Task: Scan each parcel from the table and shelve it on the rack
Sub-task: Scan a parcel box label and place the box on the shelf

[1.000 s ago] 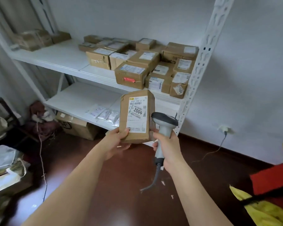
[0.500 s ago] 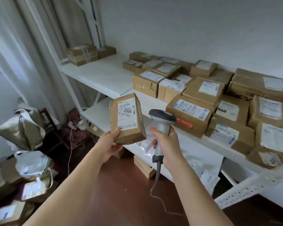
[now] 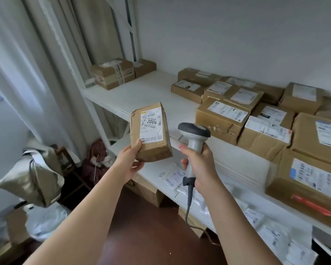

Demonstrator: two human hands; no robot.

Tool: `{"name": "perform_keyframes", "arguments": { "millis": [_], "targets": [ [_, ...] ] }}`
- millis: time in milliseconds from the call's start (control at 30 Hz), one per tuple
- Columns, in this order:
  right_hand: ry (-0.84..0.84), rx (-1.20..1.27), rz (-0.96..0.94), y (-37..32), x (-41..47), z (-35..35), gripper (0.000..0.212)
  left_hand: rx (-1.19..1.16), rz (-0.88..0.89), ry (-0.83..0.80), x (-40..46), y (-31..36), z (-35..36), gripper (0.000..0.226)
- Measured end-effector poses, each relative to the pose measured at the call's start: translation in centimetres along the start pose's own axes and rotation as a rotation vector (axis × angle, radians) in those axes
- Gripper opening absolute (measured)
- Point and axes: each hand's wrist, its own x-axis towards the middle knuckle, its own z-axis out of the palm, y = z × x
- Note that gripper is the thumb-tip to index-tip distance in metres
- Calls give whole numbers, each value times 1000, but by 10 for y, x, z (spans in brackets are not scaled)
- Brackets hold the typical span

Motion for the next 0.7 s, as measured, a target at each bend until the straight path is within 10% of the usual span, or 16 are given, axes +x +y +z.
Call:
{"name": "perform_keyframes", "arguments": {
  "millis": [700],
  "targets": [
    [186, -9, -1, -25, 199, 161, 23, 190, -48, -57, 238, 153, 3, 41]
  ]
}}
